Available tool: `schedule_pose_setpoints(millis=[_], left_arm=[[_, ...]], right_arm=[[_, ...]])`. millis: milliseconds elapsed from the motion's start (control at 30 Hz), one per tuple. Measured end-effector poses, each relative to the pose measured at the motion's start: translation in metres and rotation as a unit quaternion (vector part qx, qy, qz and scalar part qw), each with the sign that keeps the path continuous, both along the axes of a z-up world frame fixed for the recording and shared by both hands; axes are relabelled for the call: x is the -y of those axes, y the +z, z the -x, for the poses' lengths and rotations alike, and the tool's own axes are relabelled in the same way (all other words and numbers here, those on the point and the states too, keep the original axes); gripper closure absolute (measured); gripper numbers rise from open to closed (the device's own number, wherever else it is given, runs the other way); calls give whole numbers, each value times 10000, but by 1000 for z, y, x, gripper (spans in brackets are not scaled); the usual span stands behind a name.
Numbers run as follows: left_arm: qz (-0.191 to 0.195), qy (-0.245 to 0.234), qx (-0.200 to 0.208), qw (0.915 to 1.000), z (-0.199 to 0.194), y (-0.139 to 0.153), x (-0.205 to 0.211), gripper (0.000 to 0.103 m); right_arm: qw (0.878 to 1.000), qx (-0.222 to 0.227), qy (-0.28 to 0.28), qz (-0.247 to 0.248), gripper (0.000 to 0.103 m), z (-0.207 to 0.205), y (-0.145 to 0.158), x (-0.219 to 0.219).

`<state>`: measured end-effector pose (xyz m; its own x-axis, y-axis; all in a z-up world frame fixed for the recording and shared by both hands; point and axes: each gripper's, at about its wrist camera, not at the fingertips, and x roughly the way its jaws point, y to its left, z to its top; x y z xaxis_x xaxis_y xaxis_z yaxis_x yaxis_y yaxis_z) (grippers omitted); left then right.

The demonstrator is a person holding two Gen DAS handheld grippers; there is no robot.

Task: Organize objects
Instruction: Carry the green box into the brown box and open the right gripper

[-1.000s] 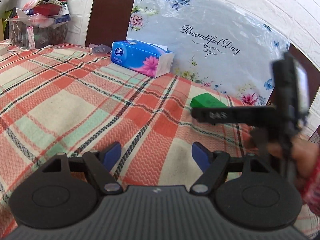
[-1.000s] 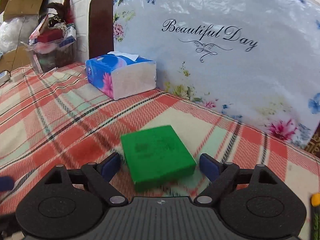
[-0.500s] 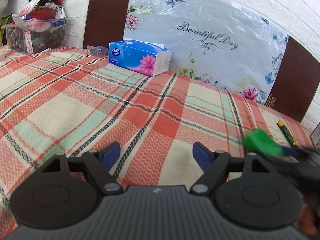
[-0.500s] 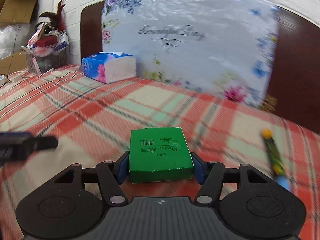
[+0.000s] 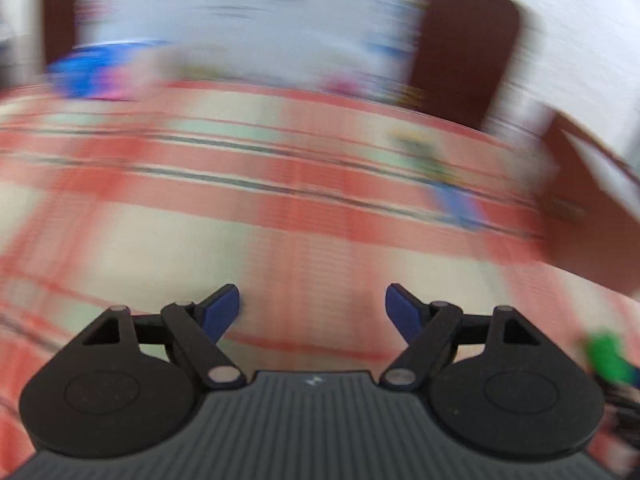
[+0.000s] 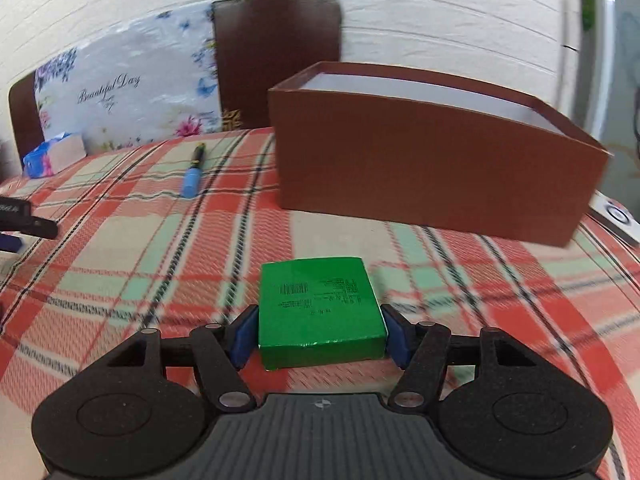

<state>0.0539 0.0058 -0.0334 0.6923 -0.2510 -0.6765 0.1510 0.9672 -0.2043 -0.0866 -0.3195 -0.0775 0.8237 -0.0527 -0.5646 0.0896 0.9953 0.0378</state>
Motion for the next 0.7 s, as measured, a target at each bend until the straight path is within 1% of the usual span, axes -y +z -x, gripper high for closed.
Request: schedule_pose_setpoints(millis=[67,100,133,200,267,367,467,567,600,633,700], left_arm=[[-25,-744,108,9972,16,8,49,22],[-63,-1052,94,9944,20,10,72,22],[-45,-1316,-10,9913,21,12,91,21],[54,-1627,-346,9860,19,11,120,22],[60,-1739,-648,9826,16,5,138,22],[76,-1811,-1009,9783,18,-2,149,22],[65,-1801,-1130,9771,17,-2,152,22],[274,-1759,-1343,9748,9,2,152,22],[346,-1765,-1411,9735,7,3,151,22],[386,-1784,-1466,9722,5,3,152,22],[369,-1842,-1513,9705,3,2,157,22]], right_arm=[[10000,-17,27,-67,35,-2,-1,1],[10000,-55,70,-7,31,-5,-2,-1],[9998,-81,121,99,29,-6,-2,-5],[9993,-106,213,280,27,-6,-1,-11],[9992,-100,254,301,27,0,-1,-8],[9996,-93,183,210,26,8,-1,5],[9998,-125,136,-12,26,6,0,17],[9995,-192,235,122,22,2,0,13],[9993,-194,288,139,18,1,-1,12],[9992,-199,332,141,15,1,-2,11],[9990,-184,389,125,15,-1,-1,9]])
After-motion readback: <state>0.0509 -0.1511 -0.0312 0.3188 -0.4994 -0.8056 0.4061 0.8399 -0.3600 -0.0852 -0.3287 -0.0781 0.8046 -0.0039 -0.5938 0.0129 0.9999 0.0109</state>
